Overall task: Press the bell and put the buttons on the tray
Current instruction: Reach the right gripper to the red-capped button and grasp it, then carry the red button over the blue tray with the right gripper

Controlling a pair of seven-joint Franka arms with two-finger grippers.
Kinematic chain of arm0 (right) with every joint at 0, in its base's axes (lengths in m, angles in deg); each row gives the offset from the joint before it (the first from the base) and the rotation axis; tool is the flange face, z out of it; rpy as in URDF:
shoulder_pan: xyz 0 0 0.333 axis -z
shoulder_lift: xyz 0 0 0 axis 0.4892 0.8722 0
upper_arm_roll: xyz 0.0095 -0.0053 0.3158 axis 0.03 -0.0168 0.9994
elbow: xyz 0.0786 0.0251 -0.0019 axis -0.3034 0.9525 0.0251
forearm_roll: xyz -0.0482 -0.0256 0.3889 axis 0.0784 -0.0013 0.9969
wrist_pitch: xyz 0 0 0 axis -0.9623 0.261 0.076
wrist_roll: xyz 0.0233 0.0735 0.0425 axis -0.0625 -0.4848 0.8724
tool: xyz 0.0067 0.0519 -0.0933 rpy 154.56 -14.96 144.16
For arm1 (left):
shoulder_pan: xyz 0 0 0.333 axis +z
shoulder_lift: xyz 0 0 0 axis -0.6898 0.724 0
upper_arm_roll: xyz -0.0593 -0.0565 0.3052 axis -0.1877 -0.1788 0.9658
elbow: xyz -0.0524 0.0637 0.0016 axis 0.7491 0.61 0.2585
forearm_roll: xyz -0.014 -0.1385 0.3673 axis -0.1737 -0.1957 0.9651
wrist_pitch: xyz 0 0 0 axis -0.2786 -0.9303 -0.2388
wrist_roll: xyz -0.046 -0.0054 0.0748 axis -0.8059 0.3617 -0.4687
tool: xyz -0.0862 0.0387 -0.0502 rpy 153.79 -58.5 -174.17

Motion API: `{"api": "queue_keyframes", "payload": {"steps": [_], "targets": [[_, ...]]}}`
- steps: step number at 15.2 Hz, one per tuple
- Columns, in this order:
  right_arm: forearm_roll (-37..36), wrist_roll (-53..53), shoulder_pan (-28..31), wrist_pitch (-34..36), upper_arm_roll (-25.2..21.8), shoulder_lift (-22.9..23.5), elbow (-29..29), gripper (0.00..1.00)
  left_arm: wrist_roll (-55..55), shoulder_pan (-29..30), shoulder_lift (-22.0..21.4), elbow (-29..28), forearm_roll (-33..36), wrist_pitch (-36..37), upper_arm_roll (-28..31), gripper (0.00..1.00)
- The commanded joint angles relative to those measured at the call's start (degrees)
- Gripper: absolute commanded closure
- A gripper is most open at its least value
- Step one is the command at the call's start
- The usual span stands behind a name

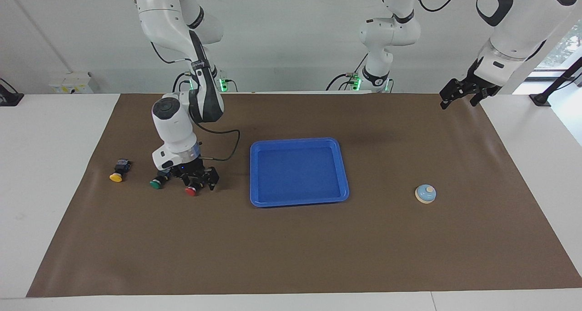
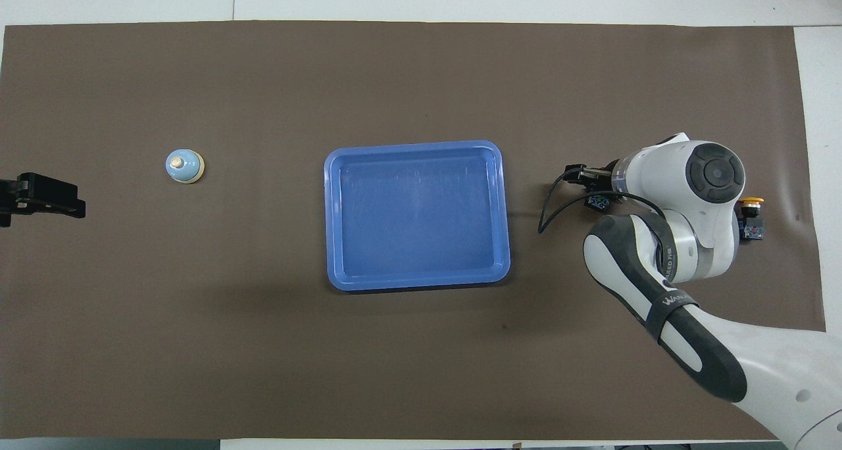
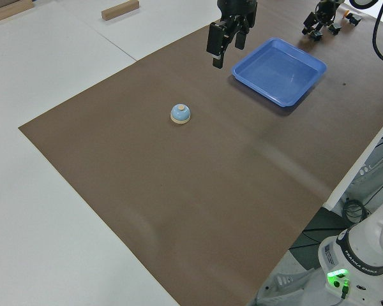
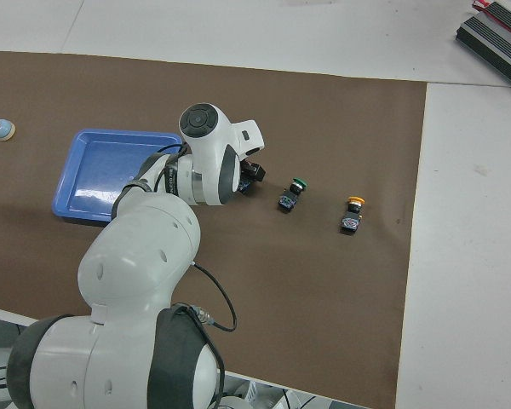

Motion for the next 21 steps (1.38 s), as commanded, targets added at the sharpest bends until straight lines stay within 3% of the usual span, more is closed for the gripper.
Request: {"api": "queue_keyframes", "payload": {"steps": [1, 3, 7, 12, 16, 18, 21], "targets": [[1.14, -0.63, 0.28, -0.4, 0.13, 0.3, -0.16, 0.06, -0.35, 0.06, -1.38, -1.22, 0.18, 0.51, -0.02, 0.0], [1.14, -0.54, 0.45, 0.13, 0.13, 0.22, 0.01, 0.21, -0.35, 0.06, -1.38, -1.22, 0.18, 0.51, -0.02, 0.0], [1.14, -0.28, 0.28, 2.85, 0.13, -0.31, 0.81, 0.99, -0.35, 0.06, -1.38, -1.22, 0.18, 0.51, -0.02, 0.0], [1.05, 0.43, 0.01, 5.56, 0.13, -0.31, -1.64, 1.0, -0.35, 0.06, -1.38, -1.22, 0.18, 0.51, -0.02, 0.0], [2.27, -0.1, -2.0, 20.14, 0.48, 0.91, -15.34, 1.0, -0.35, 0.06, -1.38, -1.22, 0.18, 0.51, -0.02, 0.0], [5.61, -1.93, -5.86, 22.8, 0.39, 1.97, -19.39, 1.0, -0.35, 0.06, -1.38, -1.22, 0.18, 0.51, -0.02, 0.0], [5.62, -5.98, -12.62, 22.73, 0.39, 2.58, -20.9, 1.0, -0.35, 0.06, -1.38, -1.22, 0.09, 0.51, -0.02, 0.0]]}}
